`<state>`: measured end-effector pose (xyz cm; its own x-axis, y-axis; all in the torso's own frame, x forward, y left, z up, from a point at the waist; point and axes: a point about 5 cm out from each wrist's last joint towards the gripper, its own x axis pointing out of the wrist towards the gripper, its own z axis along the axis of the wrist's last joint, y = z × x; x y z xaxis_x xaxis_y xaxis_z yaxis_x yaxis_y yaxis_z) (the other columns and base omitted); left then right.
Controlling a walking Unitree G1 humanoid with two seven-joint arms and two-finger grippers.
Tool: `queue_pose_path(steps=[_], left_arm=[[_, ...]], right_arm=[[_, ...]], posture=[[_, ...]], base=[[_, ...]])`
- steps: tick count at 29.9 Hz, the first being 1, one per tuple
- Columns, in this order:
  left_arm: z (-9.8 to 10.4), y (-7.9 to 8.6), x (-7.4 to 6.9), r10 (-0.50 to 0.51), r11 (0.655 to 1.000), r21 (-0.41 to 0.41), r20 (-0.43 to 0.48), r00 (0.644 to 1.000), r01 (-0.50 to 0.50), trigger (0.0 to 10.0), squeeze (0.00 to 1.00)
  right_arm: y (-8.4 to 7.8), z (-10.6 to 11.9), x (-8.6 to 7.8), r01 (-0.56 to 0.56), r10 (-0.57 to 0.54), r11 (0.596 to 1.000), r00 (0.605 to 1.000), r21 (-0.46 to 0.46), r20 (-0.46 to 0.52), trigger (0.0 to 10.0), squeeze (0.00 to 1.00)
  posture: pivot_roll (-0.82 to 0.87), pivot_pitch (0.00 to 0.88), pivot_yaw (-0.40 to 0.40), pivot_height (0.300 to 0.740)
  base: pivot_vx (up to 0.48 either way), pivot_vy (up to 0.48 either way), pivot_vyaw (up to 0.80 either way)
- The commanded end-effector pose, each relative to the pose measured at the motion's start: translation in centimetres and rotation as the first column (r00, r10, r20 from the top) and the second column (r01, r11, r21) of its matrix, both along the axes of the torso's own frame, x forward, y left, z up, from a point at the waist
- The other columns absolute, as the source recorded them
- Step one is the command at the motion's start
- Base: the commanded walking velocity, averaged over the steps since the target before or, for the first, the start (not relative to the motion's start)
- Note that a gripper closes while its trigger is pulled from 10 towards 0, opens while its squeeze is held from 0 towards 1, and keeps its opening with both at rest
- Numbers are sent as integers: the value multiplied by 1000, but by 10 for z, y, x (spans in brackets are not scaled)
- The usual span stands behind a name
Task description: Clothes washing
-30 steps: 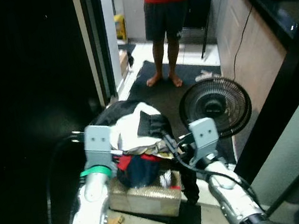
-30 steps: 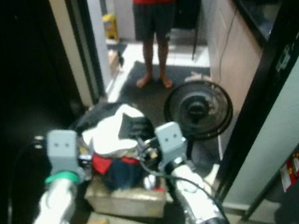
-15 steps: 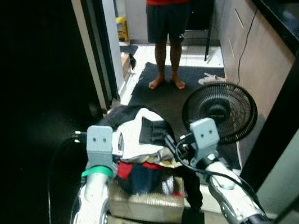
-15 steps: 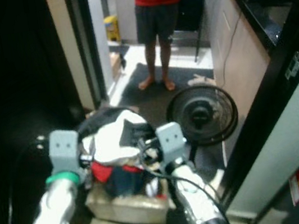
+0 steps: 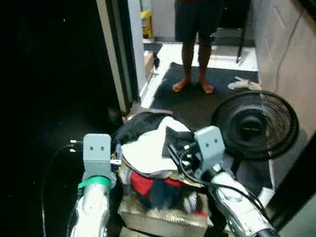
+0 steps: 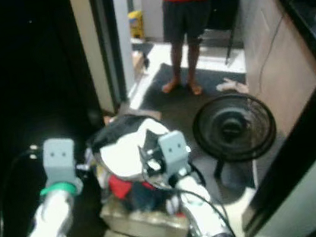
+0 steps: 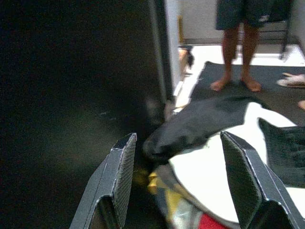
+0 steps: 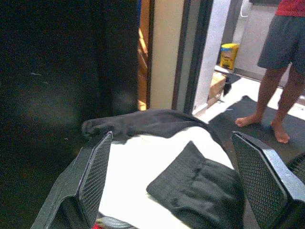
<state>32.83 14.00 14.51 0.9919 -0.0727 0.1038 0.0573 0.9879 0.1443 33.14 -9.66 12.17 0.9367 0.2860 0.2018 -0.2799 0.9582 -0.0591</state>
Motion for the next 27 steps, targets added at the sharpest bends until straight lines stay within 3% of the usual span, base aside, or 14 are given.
queue_pose_path(steps=[1, 27], left_arm=[[-4, -3, -1, -14, 1000, 9, -14, 1000, 14, 10000, 0], [-3, -4, -1, -18, 1000, 7, -14, 1000, 18, 10000, 0]], right_arm=[[-3, -5, -1, 11, -11, 1000, 1000, 3, -18, 10000, 0], [-4, -6, -2, 14, -15, 1000, 1000, -1, -23, 10000, 0]], posture=[[47, 0, 8, 740], [45, 1, 10, 740]], base=[[281, 0, 0], [279, 0, 0]])
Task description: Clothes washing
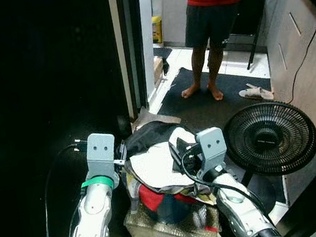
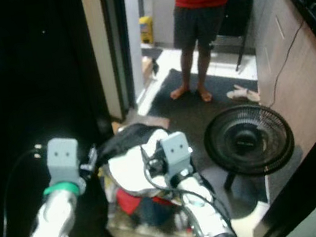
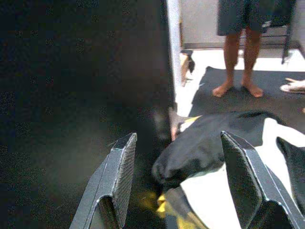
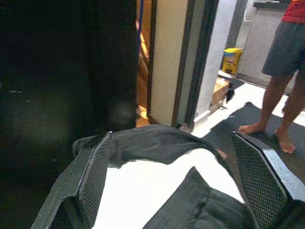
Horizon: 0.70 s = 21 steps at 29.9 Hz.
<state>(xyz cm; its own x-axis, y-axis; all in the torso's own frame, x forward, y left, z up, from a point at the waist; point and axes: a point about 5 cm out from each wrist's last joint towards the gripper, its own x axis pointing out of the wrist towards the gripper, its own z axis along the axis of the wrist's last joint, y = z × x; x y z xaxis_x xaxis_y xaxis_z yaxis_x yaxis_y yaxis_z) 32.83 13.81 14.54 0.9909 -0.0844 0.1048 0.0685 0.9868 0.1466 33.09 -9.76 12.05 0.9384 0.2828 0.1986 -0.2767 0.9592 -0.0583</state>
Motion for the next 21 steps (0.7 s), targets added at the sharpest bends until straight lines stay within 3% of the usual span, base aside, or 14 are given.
queue_pose_path(steps=[1, 6, 13, 21], left_arm=[[-3, -2, -1, -6, 1000, 4, -16, 1000, 6, 10000, 0], [-4, -3, 0, -8, 1000, 4, -17, 1000, 8, 10000, 0], [-4, -4, 0, -12, 1000, 4, -20, 1000, 12, 10000, 0], [-4, -4, 1, -13, 1000, 3, -19, 1000, 14, 10000, 0]], right_arm=[[-3, -5, -1, 11, -11, 1000, 1000, -1, -20, 10000, 0], [-3, -6, -2, 12, -11, 1000, 999, 28, -33, 10000, 0], [-4, -6, -1, 18, -17, 999, 999, 29, -32, 10000, 0], [-4, -5, -1, 19, -19, 1000, 999, 18, -27, 10000, 0]], posture=[[45, 1, 10, 740], [43, 2, 11, 740], [39, 1, 13, 740], [37, 1, 14, 740]], base=[[281, 0, 0], [279, 0, 0], [280, 0, -754], [278, 0, 0]])
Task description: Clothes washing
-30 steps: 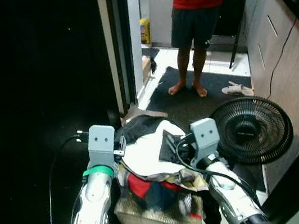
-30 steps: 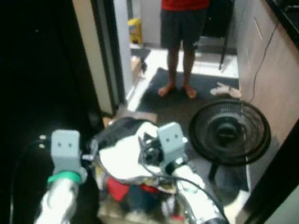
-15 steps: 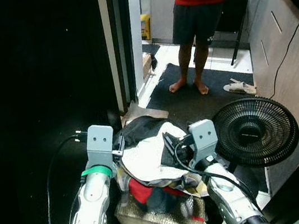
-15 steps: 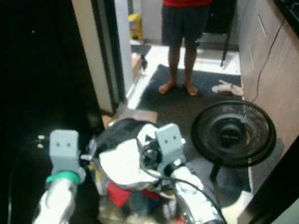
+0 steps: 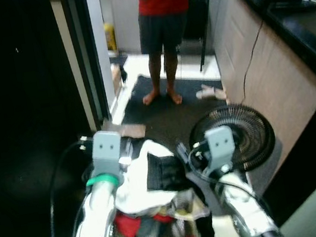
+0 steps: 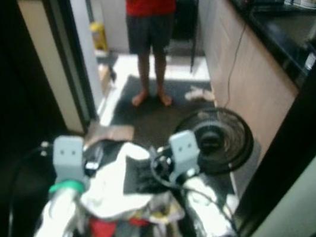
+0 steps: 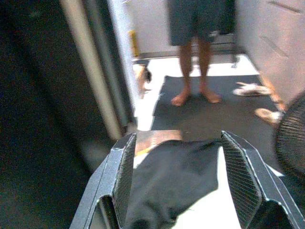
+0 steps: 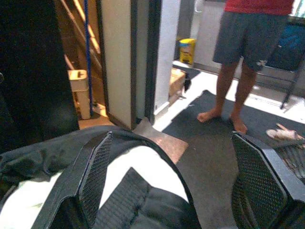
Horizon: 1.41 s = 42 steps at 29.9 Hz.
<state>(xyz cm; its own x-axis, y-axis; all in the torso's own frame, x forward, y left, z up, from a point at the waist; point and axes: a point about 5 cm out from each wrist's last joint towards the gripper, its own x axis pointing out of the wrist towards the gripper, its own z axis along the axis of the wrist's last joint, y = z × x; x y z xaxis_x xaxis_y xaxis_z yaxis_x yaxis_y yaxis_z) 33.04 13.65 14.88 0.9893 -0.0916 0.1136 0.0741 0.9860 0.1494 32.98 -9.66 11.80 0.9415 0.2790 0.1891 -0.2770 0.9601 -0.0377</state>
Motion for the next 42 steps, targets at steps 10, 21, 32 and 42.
queue_pose_path(steps=[10, 21, 32, 42], left_arm=[[-7, -3, -1, -7, 1000, 1, -28, 1000, 7, 10000, 0], [-11, -4, -2, -17, 1000, 12, -55, 998, 18, 10000, 0], [-53, -17, -19, -150, 981, 93, -204, 967, 172, 10000, 0], [-65, -11, -22, -133, 969, 174, -219, 967, 173, 10000, 0]], right_arm=[[-5, -3, 0, 16, -16, 1000, 1000, -1, -13, 10000, 0], [-4, -3, -1, 14, -14, 1000, 1000, -3, -13, 10000, 0], [-5, -8, -3, 18, -18, 1000, 1000, -8, -24, 10000, 0], [-5, -8, -3, 15, -16, 1000, 1000, -17, -24, 10000, 0]], posture=[[38, 2, 15, 740], [38, 4, 16, 740], [37, 6, 21, 740], [34, 0, 18, 740]], base=[[277, 0, 0], [214, 0, 0], [0, 0, 0], [0, 0, 0]])
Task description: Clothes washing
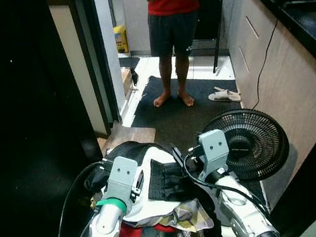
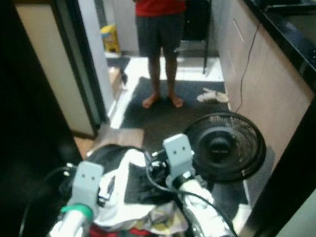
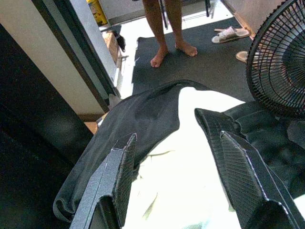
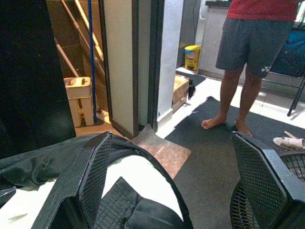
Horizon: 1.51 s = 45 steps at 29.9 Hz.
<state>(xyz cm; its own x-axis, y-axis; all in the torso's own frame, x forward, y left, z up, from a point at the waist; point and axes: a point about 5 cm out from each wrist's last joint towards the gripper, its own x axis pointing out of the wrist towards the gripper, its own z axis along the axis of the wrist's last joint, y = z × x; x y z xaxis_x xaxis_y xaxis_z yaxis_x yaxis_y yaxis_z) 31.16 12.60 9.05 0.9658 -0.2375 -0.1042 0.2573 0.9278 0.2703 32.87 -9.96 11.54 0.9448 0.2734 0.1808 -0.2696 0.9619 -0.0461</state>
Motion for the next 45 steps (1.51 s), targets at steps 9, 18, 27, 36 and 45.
queue_pose_path(steps=[9, 18, 27, 36, 45], left_arm=[[-17, 0, -7, -23, 997, 67, -24, 999, 25, 10000, 0], [-31, 7, -4, 21, 992, 127, -49, 999, -15, 10000, 0], [-48, 1, -2, -48, 980, 183, -175, 983, 80, 10000, 0], [-37, -5, 3, -82, 991, 88, -172, 982, 98, 10000, 0], [-35, -2, 7, -67, 993, 87, -173, 983, 83, 10000, 0]], right_arm=[[-3, -6, -2, 4, -4, 1000, 1000, -10, -18, 10000, 0], [7, -16, -5, -38, 36, 999, 997, -27, -62, 10000, 0], [13, -27, -9, -79, 72, 996, 990, -52, -120, 10000, 0], [2, -30, -7, -38, 29, 997, 991, -65, -132, 10000, 0], [2, -31, -10, -32, 23, 997, 991, -64, -133, 10000, 0]], posture=[[34, 2, 15, 740], [33, 71, -4, 740], [38, 218, -17, 740], [42, 311, 3, 740], [34, 318, 7, 740]], base=[[0, 0, 0], [0, 0, 0], [0, 0, 0], [0, 0, 0], [0, 0, 0]])
